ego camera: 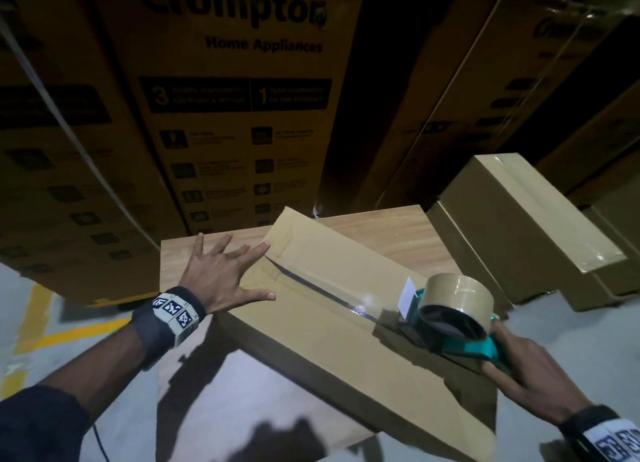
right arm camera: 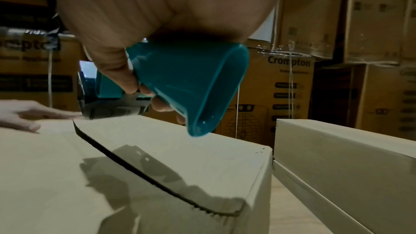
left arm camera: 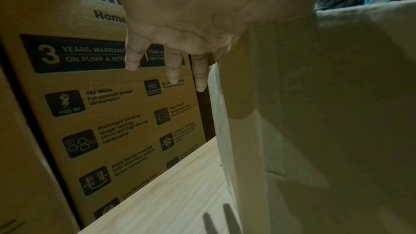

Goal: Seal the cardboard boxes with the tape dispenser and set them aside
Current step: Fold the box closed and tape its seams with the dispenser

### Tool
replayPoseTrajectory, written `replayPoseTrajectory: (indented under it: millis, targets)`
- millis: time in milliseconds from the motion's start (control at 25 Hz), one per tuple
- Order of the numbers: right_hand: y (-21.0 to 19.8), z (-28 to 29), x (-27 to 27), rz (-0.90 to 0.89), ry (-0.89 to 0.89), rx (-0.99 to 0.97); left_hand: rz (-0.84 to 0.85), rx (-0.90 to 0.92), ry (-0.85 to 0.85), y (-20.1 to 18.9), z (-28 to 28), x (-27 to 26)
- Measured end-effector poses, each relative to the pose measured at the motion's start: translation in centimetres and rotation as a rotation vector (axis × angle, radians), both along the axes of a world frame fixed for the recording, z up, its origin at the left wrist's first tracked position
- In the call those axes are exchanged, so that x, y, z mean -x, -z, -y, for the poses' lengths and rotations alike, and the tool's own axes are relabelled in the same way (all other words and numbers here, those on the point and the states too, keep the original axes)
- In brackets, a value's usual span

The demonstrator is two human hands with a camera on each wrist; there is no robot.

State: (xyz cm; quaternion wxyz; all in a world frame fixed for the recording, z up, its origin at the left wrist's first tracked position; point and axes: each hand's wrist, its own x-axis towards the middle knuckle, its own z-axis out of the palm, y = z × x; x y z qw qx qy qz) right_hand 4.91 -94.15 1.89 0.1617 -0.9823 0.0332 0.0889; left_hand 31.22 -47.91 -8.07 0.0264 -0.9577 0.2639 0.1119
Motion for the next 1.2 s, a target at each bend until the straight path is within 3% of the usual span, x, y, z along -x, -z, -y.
replayPoseTrajectory:
  millis: [480, 720, 880, 1040, 1200]
  targets:
    - [3.5, -1.1, -1.1, 0.082, -0.128, 0.100, 0.121, 0.076, 0.061, 0.3, 1.6, 1.4]
    - [5.3, 0.4, -0.4, 0.093, -0.147, 0.064, 0.097, 0.040, 0.038, 0.0, 4.3, 2.9]
    - [5.4, 1.2, -0.4, 0.114, -0.186, 0.029, 0.016, -0.036, 0.154, 0.6, 7.6, 4.9]
    - [5.7, 2.1, -0.4, 0.148, -0.234, -0.002, -0.058, 0.042, 0.034, 0.1, 7.6, 4.3]
    - [5.8, 2.7, -1.1, 0.148, -0.251, -0.042, -0.051, 0.008, 0.000, 0.2, 6.2, 3.2]
